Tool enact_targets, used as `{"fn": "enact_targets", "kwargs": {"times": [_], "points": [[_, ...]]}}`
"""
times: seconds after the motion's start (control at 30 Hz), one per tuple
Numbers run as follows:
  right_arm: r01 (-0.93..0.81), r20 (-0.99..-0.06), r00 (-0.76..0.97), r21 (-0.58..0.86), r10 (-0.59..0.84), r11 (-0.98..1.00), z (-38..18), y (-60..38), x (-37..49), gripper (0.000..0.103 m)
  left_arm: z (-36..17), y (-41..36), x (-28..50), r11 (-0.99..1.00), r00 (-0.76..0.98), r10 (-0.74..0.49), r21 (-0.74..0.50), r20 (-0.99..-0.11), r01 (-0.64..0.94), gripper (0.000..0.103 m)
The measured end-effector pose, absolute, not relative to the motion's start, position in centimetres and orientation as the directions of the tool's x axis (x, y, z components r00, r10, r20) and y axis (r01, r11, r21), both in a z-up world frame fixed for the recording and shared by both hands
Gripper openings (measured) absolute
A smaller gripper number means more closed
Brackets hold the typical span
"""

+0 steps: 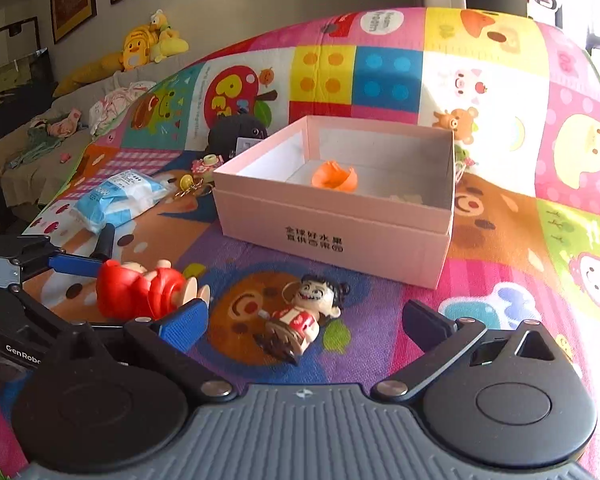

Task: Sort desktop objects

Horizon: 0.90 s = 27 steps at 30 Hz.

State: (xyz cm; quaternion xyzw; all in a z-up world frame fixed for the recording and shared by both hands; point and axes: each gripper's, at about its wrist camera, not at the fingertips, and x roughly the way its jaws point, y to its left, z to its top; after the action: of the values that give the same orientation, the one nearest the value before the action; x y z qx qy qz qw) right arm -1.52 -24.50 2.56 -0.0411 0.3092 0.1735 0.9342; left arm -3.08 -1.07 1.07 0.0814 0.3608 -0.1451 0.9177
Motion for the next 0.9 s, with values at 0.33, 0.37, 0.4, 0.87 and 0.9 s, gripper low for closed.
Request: {"fn": "enact_targets", "kwargs": {"times": [0.33,0.37,0.4,0.87,0.9], "points": [[-0.515,-0.562,0.743,-0.134,0.363,0.847,2.1,-18.0,-3.1,0.103,1.6,1.7,-1.0,0.971,0.744,-0.058,0.136,-0.666,0.198,0.100],[-0.554,-0.559,0.733,-0.159,0.388,0.817,2.1,-17.4,-3.9,0.103,1.9,2.2,-0.8,0.974,0.748,-0.045,0.138,-0.662,0.181,0.100],[-0.579,-0.556,0.728,-0.184,0.402,0.794,2.0,-17.0,-4.7,0.103,2.2,2.7,-0.8,0.976,0.752,-0.038,0.137,-0.659,0.170,0.100],[-0.307,-0.637,0.737,-0.015,0.227,0.952,1.3,-25.9,-3.1,0.103,3.8,-2.5,-3.4,0.917,0.719,-0.320,-0.011,-0.617,0.399,0.102],[-0.295,-0.648,0.728,0.000,0.225,0.955,1.0,-26.2,-2.9,0.103,3.4,-3.2,-3.5,0.910,0.710,-0.329,-0.008,-0.622,0.415,0.102]]}}
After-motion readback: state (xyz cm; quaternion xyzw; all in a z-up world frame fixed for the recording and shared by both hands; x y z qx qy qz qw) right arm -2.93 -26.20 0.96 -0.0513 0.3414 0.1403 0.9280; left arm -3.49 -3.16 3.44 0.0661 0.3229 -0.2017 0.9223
